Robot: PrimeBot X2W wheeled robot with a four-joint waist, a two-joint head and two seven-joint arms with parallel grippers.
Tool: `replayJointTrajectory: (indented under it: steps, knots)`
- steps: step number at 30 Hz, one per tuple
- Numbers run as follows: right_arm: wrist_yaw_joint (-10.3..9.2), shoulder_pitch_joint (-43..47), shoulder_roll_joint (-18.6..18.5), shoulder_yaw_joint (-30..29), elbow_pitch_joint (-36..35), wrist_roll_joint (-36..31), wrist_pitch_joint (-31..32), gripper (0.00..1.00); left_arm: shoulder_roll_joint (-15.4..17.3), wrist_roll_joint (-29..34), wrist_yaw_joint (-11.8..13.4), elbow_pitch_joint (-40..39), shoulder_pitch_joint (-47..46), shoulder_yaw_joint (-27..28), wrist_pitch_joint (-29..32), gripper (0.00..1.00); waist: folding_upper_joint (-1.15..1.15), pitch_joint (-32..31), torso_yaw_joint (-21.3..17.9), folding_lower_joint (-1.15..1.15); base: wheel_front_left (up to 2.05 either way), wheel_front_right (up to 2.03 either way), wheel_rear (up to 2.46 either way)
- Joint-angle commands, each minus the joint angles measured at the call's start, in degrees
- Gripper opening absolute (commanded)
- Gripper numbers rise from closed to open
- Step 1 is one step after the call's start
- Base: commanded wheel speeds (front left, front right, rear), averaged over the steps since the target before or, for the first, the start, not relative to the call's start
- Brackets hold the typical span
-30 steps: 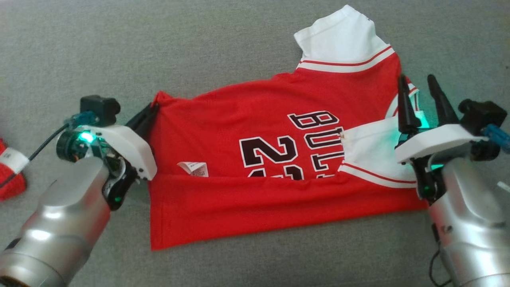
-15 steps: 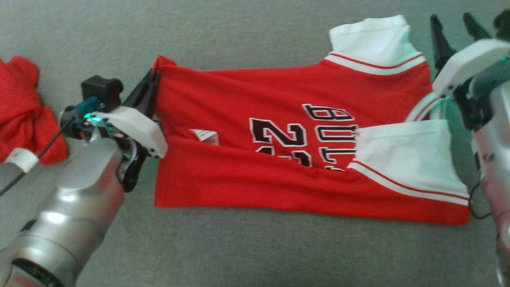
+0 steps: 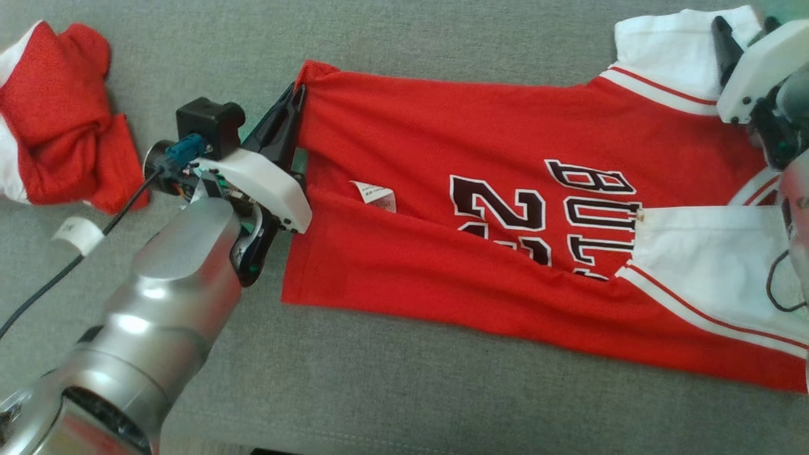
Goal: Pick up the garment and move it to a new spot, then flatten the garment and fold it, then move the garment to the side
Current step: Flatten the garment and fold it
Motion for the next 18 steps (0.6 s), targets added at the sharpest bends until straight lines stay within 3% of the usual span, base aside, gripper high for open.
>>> replayJointTrajectory:
  steps: [1, 2, 3, 5, 6, 14, 18]
  knots:
    - [-0.05, -1.91, 0.54, 1.19, -0.76, -0.45, 0.81, 0.86, 1.56, 0.52, -0.24, 0.17, -2.54, 1.12, -1.04, 0.00, 0.00, 0.39, 0.20, -0.01, 0.00, 0.00, 0.00]
    - [-0.05, -2.16, 0.64, 1.39, -0.31, -0.44, 1.18, 0.70, 1.41, 0.58, -0.33, 0.42, -2.60, 1.14, -1.13, 0.00, 0.00, 0.46, 0.15, -0.01, 0.00, 0.00, 0.00]
    - [-0.05, -2.36, 0.70, 1.52, 0.01, -0.38, 1.23, 0.48, 1.27, 0.65, -0.42, 0.64, -2.64, 1.14, -1.21, 0.00, 0.00, 0.48, 0.11, -0.01, 0.00, 0.00, 0.00]
    - [-0.05, -2.73, 0.47, 1.93, 0.49, -0.59, 1.09, 0.20, 0.97, 0.76, -0.60, 1.09, -2.68, 1.15, -1.33, 0.00, 0.00, 0.48, 0.10, -0.01, 0.00, 0.00, 0.00]
    - [-0.05, -2.97, 0.28, 2.18, 0.59, -0.71, 0.84, 0.00, 0.83, 0.81, -0.69, 1.30, -2.77, 1.17, -1.38, 0.00, 0.00, 0.52, 0.13, -0.01, 0.00, 0.00, 0.00]
    - [-0.05, -5.12, -0.83, 1.38, -0.56, -1.54, -8.35, 0.00, 0.63, 1.29, -0.49, 1.27, -3.43, 3.61, -1.66, 0.00, 0.00, 0.61, 0.08, -0.01, 0.00, 0.00, 0.00]
    - [-0.05, -5.48, -0.94, 0.51, -1.29, -2.51, -16.50, 0.00, 1.53, 3.39, 1.30, -2.46, -2.04, 8.59, -1.69, 0.00, 0.00, -0.51, -0.64, -0.01, 0.00, 0.00, 0.00]
